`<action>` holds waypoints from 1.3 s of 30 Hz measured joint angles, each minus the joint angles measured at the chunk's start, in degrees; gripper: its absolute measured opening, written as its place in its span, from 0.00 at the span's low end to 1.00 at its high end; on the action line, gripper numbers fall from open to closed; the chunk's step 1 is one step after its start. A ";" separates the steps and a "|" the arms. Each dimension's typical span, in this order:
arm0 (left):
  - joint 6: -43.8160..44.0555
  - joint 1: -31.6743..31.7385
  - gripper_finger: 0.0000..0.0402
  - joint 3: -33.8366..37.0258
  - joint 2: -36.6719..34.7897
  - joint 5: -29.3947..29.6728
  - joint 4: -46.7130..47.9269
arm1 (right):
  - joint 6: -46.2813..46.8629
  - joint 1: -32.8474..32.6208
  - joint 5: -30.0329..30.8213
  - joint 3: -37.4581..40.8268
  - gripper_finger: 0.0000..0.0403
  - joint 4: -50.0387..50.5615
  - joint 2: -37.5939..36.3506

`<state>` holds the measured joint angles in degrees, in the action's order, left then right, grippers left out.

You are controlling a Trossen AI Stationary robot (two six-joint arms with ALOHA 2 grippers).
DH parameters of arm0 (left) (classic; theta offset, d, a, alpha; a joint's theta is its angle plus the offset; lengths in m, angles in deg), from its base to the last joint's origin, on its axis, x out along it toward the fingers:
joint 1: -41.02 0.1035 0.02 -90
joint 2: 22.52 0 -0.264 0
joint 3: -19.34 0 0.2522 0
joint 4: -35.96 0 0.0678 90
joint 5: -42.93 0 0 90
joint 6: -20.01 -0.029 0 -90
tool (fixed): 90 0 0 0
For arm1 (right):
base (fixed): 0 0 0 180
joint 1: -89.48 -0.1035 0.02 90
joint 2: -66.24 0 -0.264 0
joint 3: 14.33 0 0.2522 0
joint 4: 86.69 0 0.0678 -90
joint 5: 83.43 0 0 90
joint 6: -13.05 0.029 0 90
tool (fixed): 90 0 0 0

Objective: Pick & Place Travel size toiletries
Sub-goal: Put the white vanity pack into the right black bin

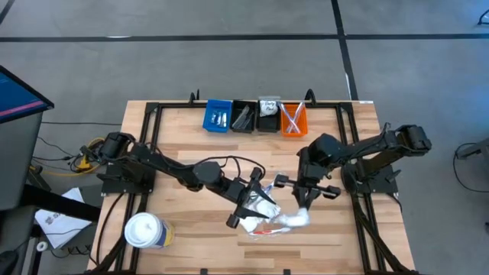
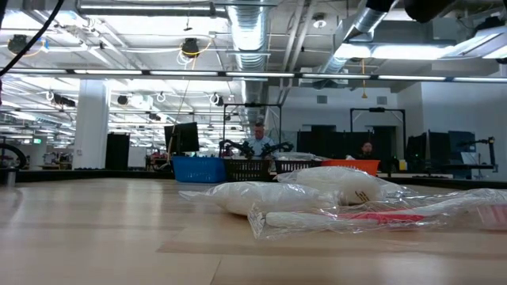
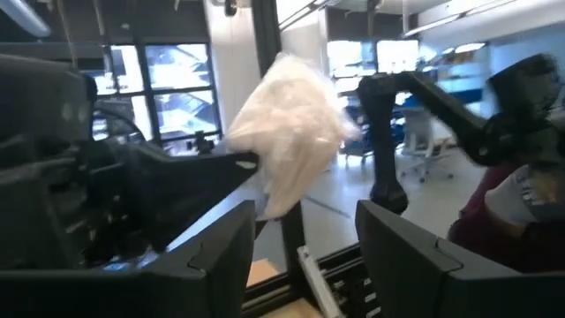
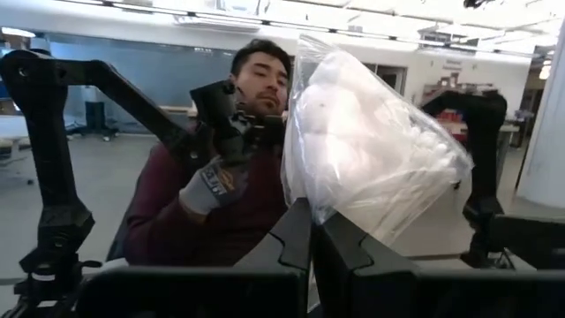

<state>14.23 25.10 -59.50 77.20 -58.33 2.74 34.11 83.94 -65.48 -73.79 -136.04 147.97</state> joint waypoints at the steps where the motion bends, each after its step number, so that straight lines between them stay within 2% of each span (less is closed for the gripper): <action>1: -0.63 -0.21 0.47 0.00 0.00 1.29 0.31 | -0.03 0.32 0.01 0.00 0.00 0.67 0.00; 7: -7.92 -1.15 0.43 0.00 0.00 14.61 4.65 | -0.02 2.04 1.90 0.00 0.00 5.21 0.00; 11: -11.93 -2.03 0.42 0.00 -0.05 20.32 7.71 | -0.02 3.07 2.00 0.00 0.00 8.27 0.00; 20: -12.01 -6.31 0.42 0.30 -7.18 22.60 17.29 | -0.04 3.31 1.98 0.02 0.00 9.13 0.00; 25: -13.41 -8.28 0.41 0.63 -7.93 25.95 18.04 | -0.55 3.41 3.02 0.02 0.00 8.22 0.00; 39: -13.67 -7.72 0.41 0.61 -7.91 26.49 15.88 | -1.74 3.48 4.19 0.02 0.00 9.29 0.00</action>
<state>0.57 17.38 -58.89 69.29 -31.84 18.62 32.37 87.41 -61.29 -73.77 -126.75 147.97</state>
